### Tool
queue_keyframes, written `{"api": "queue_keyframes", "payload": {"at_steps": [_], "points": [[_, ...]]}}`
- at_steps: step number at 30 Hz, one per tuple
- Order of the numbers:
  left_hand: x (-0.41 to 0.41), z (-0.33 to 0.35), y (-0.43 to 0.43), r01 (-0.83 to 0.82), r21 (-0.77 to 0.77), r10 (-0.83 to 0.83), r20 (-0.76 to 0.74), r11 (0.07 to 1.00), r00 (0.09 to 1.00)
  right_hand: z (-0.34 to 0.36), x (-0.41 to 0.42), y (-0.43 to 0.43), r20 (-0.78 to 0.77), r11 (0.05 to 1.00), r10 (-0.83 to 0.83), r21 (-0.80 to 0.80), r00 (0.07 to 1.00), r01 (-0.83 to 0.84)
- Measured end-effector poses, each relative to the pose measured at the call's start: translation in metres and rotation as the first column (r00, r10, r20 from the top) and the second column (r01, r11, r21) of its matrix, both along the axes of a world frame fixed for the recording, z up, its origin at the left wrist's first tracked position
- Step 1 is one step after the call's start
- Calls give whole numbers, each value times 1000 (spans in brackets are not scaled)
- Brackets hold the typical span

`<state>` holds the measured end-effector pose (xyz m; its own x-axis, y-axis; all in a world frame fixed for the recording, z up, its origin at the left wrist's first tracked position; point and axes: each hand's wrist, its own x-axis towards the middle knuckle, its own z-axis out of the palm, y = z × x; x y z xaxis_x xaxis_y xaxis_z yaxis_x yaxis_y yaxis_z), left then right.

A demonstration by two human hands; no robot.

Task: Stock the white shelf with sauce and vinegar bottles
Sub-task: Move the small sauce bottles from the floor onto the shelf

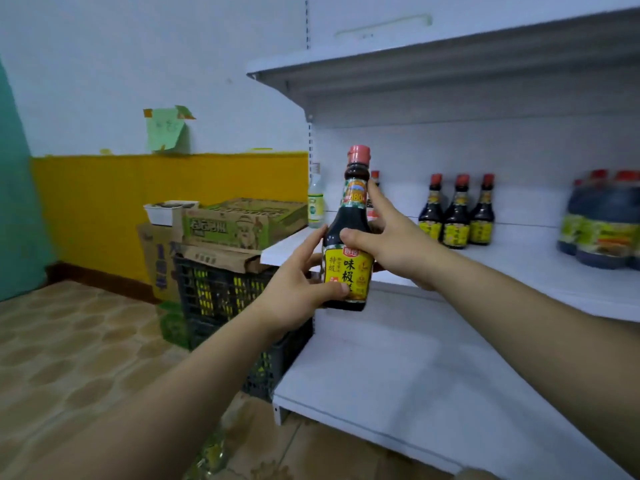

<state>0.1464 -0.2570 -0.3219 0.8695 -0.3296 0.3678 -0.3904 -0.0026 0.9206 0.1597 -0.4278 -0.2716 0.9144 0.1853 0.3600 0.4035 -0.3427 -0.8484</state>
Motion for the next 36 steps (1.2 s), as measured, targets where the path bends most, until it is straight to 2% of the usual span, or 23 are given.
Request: {"api": "queue_keyframes", "payload": {"at_steps": [7, 13, 18, 20, 23, 28, 32, 36], "points": [[28, -10, -89, 249, 58, -249, -10, 967, 968, -10, -22, -84, -46, 956, -294, -26, 955, 293], [58, -20, -155, 431, 71, -431, -23, 899, 902, -18, -27, -134, -47, 885, -466, -17, 883, 466], [87, -32, -195, 507, 97, -507, -33, 856, 862, -33, -8, -162, -37, 839, -543, 11, 839, 544], [102, -35, -205, 493, 160, -493, -44, 855, 869, -37, 2, -172, -16, 825, -566, -11, 825, 565], [133, -37, -213, 408, 421, -431, -46, 810, 901, -44, 16, -188, 22, 807, -587, -59, 809, 588], [187, -41, -218, 162, 788, -331, 56, 595, 942, -55, 50, -223, 31, 780, -624, -46, 781, 625], [223, -48, -232, 25, 924, -308, 102, 381, 946, -57, 86, -251, 23, 773, -633, -27, 774, 634], [244, -52, -249, -84, 964, -330, 166, 251, 929, -61, 120, -276, 14, 787, -617, -14, 787, 617]]}}
